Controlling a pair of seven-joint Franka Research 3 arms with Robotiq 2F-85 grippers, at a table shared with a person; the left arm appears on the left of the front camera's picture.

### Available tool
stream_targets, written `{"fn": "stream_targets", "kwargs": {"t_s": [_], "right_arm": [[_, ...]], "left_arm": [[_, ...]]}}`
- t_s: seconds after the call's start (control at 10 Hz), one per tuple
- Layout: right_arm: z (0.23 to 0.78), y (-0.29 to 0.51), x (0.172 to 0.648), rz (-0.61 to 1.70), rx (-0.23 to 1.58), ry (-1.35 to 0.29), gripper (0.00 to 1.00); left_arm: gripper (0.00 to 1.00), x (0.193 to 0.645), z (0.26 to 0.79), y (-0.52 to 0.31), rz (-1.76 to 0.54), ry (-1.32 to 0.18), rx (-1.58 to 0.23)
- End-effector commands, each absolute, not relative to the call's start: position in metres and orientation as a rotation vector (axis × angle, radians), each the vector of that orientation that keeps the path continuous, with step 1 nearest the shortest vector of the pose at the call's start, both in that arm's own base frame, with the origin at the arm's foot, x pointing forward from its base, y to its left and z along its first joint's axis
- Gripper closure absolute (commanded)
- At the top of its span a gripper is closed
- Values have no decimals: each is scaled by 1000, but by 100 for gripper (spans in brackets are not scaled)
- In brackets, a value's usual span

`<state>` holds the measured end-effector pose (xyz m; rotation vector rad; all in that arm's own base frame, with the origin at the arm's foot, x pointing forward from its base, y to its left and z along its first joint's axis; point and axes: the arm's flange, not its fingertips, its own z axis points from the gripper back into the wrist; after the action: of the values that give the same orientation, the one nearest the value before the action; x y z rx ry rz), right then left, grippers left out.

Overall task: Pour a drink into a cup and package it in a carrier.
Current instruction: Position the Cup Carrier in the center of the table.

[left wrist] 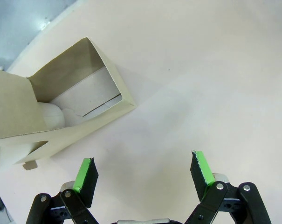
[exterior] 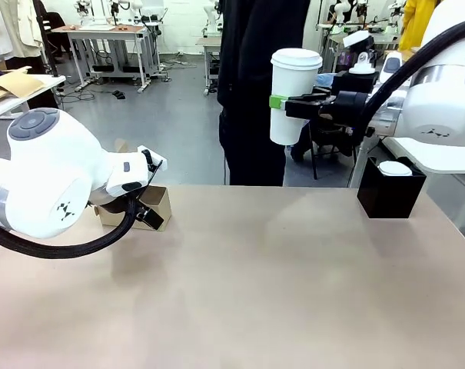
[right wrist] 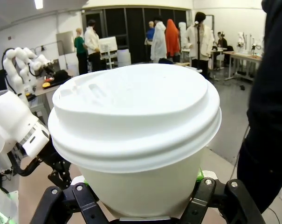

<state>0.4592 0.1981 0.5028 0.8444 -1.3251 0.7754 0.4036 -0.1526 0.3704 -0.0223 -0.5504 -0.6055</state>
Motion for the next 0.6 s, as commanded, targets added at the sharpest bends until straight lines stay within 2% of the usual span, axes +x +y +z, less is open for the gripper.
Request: {"fn": "stream_targets", "kwargs": {"t_s": [0.0,0.5], "right_arm": [[506,199,459,775,848,-1332,19],[506,199,459,775,848,-1332,19]], "left_arm": [[0,404,370,-152,-605,-550,-24],[0,404,370,-152,-605,-550,-24]]}}
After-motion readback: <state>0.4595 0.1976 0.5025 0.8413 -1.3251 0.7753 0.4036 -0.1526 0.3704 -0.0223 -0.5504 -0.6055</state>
